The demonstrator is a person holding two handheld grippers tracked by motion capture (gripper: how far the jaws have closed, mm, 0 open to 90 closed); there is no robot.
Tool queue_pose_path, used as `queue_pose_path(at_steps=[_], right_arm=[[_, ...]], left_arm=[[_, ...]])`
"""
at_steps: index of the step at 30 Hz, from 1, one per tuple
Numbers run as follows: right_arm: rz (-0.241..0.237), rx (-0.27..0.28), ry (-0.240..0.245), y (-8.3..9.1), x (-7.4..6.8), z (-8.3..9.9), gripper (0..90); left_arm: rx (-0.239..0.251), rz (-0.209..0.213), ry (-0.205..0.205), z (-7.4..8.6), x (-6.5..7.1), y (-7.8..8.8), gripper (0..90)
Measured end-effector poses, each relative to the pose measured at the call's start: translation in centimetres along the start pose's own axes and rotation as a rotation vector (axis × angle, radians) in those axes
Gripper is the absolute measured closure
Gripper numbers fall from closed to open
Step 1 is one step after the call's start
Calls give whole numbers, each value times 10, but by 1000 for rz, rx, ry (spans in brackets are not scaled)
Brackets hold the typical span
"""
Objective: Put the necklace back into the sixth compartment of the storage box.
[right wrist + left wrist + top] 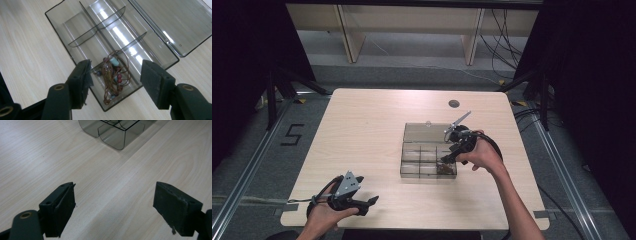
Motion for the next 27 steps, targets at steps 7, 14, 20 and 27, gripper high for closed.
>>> queue_pose_path(at_steps=[7,14,20,27], right_arm=[[-4,0,-17,1,-1,2,399],[-10,26,-42,1,-4,2,342],[-4,36,-42,-1,-4,0,323],[-6,42,-53,0,-7,4,305]], left_arm=[[6,4,8,-1,1,0,173],[11,-3,20,-1,2,-1,173],[0,2,15,-1,3,0,173],[18,-1,15,-2,2,-1,173]])
Point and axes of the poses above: each handheld gripper's, and its own axes: y roughly backward along the jaws, z roughly out of its underside, x roughly to its right, the point moved 6 cm from there along -y, roughly forward along the jaws, and after that the axes turned 15 degrees about -y, right-handed, at the moved point
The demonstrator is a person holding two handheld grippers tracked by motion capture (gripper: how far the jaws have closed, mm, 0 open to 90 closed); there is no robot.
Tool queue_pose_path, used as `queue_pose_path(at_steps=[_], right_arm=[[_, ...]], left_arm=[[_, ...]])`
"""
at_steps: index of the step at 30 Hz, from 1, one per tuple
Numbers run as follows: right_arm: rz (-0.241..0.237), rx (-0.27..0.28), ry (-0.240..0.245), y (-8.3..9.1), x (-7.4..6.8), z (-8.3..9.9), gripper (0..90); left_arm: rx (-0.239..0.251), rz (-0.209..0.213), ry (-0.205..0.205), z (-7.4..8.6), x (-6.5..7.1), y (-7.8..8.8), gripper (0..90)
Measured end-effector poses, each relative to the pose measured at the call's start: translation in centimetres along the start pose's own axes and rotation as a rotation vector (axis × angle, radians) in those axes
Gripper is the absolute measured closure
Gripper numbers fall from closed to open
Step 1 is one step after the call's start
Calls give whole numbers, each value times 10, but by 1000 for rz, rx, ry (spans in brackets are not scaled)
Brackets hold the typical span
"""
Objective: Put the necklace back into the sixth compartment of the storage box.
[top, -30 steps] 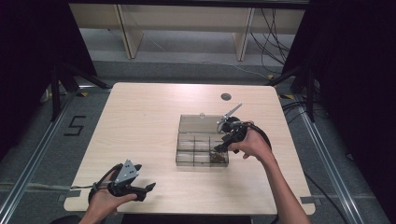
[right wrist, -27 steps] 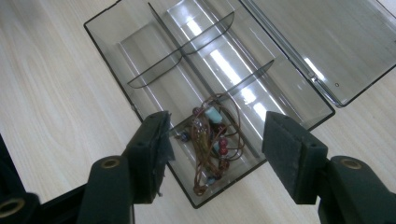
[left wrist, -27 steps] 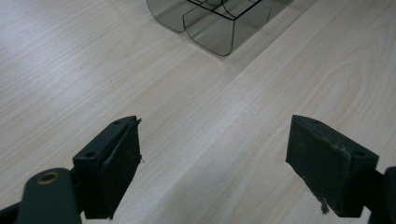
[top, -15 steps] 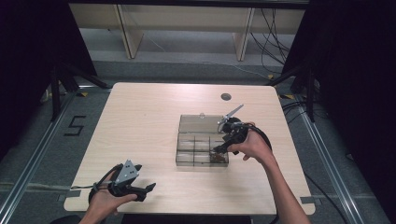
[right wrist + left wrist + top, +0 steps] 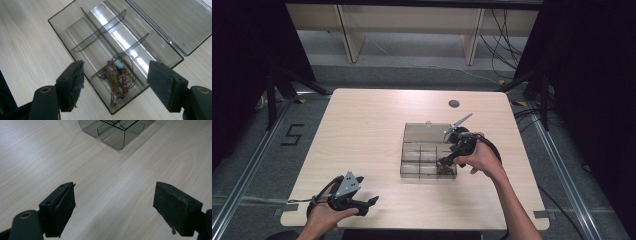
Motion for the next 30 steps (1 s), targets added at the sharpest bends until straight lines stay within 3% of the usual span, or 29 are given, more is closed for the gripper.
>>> queue_pose_path(at_steps=[1,10,11,19,27,28,30], right_arm=[[-5,4,-2,0,-1,2,305],[-8,27,8,0,-7,12,296],[-16,34,10,1,-8,13,295],[4,68,17,1,-10,16,296],[6,76,3,3,-10,19,298],[15,62,-31,5,-11,21,298],[-3,74,-11,4,-11,21,298]], left_arm=[[-22,-2,-11,2,-1,1,173],[-18,6,10,2,1,0,173],[-20,6,-17,2,-1,1,173],[-24,1,-20,2,-2,1,173],[-24,0,-19,2,-2,1,173],[-23,0,-20,2,-2,1,173],[-23,-1,-21,2,-2,1,173]])
Point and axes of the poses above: each handheld gripper's, and its own axes: y roughly backward along the jaws, z roughly out of its underside, x roughly to its right, the point moved 6 cm from there along -y, roughly forward along the jaws, and after that the axes turned 15 degrees about -y, right-handed, at the moved point
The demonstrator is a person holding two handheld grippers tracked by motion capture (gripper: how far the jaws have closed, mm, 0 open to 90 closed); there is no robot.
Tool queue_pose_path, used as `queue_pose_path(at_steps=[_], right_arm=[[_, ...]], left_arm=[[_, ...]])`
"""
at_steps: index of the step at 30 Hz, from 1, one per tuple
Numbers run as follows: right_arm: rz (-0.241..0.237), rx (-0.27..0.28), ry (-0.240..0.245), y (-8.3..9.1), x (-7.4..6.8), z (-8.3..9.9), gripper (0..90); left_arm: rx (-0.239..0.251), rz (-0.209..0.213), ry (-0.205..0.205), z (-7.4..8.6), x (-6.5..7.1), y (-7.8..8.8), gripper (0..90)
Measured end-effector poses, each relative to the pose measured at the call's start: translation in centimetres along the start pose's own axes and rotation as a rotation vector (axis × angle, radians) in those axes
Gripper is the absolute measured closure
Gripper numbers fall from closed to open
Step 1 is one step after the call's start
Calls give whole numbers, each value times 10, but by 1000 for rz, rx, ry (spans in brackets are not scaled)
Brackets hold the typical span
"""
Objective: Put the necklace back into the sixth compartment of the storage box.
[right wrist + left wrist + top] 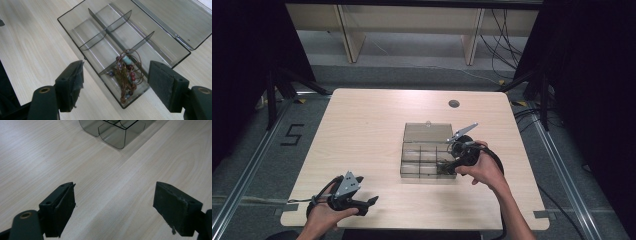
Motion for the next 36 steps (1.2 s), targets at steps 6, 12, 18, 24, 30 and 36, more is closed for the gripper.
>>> queue_pose_path(at_steps=[6,12,18,24,30,36], right_arm=[[7,1,-18,1,1,5,298],[-8,19,-2,3,2,5,298],[-7,17,-30,6,-1,8,298],[-1,30,-6,6,3,10,294],[0,52,-1,8,5,14,276],[11,68,-8,9,6,19,262]], left_arm=[[-3,1,1,0,0,0,173],[-2,0,6,0,1,0,173],[-2,0,-2,0,0,0,173],[-3,1,1,0,1,0,173],[-1,3,-3,0,0,0,173],[5,4,33,0,3,-1,173]])
Point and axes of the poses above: each handheld gripper's, and its own axes: y roughly backward along the jaws, z roughly out of its underside, x roughly to its right, the point moved 6 cm from there along -y, roughly forward along the jaws, and after that the axes turned 15 degrees about -y, right-handed, at the moved point
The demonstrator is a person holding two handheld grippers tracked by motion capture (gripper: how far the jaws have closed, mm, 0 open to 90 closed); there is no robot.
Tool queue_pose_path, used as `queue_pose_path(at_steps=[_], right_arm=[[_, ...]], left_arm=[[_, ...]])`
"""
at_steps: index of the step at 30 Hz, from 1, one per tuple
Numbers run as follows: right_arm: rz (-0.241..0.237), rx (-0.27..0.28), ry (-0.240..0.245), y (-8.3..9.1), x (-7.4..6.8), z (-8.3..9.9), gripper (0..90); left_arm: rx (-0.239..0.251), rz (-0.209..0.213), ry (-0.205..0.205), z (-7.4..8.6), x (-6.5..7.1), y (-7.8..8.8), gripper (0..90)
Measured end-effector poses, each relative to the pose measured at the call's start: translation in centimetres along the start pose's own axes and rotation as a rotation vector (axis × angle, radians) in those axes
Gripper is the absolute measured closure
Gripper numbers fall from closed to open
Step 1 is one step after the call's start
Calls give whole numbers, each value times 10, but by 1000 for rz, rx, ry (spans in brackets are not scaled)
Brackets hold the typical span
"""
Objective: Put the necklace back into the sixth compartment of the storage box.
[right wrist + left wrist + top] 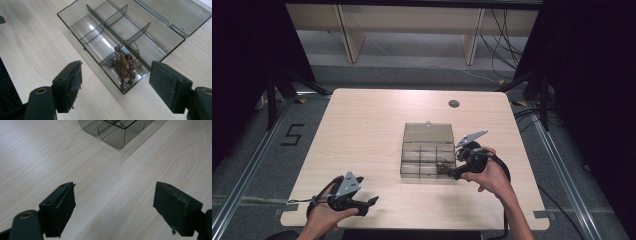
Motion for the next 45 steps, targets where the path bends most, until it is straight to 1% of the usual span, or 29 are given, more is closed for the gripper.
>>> queue_pose_path(at_steps=[5,6,10,11,12,13,14,15,16,17,20,21,23,24,25,27,28,32,33,34,36,37,38,39,40,41,42,43,45], right_arm=[[3,-4,-2,1,1,4,254],[-5,-3,6,0,1,5,248],[-3,-6,-10,1,1,7,240],[4,-21,-67,3,-2,9,235],[16,-8,-35,2,1,9,234],[16,-8,-35,2,1,9,234],[-7,-6,-23,2,-1,10,230],[2,-8,-48,3,-2,12,225],[-2,-7,-30,3,-1,12,222],[-4,17,-27,1,-2,12,219],[-10,10,-17,2,-1,14,217],[-6,-1,-46,3,-2,16,216],[-9,14,-19,3,0,17,214],[-9,14,-19,3,0,17,214],[-7,39,-30,1,1,17,213],[-5,23,-34,2,1,19,212],[-14,28,-6,2,3,20,210],[-17,43,-34,1,2,22,208],[-21,35,-31,3,2,24,208],[-20,45,-9,2,4,24,208],[-18,51,-6,2,4,25,208],[-17,59,-37,2,5,28,208],[-17,59,-37,2,5,28,208],[-18,53,-45,2,7,31,208],[-8,84,-28,-2,9,32,208],[-8,84,-28,-2,9,32,208],[-4,44,-75,2,9,37,208],[-29,71,-56,-1,9,37,208],[-21,58,-51,0,10,40,208]], left_arm=[[-10,-3,-16,1,-2,1,173],[-5,-2,-12,0,-1,1,173],[-5,-2,-11,0,-1,1,173],[-3,0,-5,0,0,0,173],[1,-1,-1,0,0,0,173],[1,-1,-1,0,0,0,173],[-4,-1,-2,0,0,0,173],[-2,0,-2,0,0,0,173],[-3,-2,-6,0,0,0,173],[-3,-2,-19,0,-1,0,173],[-16,-3,-29,1,-2,0,173],[-17,-2,-31,1,-2,0,173],[-6,-3,-25,1,-1,-1,173],[-6,-3,-25,1,-1,-1,173],[-3,-2,-22,1,-1,-1,173],[-6,-2,-21,1,0,-1,173],[-5,-3,-22,1,0,-1,173],[-4,-2,-19,1,0,-2,174],[-3,-2,-19,1,0,-2,173],[-3,-2,-19,1,0,-2,174],[-2,-2,-16,1,0,-2,173],[-3,-2,-17,1,0,-2,174],[-3,-2,-17,1,0,-2,174],[-4,-3,-35,1,-1,-1,174],[-5,-4,-42,1,-1,-1,173],[-5,-4,-42,1,-1,-1,174],[-3,2,-31,0,0,-1,173],[-2,2,-23,0,1,-1,173],[6,2,-10,0,1,-2,173]])
Point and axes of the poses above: each handheld gripper's, and its own axes: y roughly backward along the jaws, z roughly out of its underside, x roughly to its right, the point moved 6 cm from there along -y, roughly forward along the jaws, and after that the axes turned 15 degrees about -y, right-handed, at the moved point
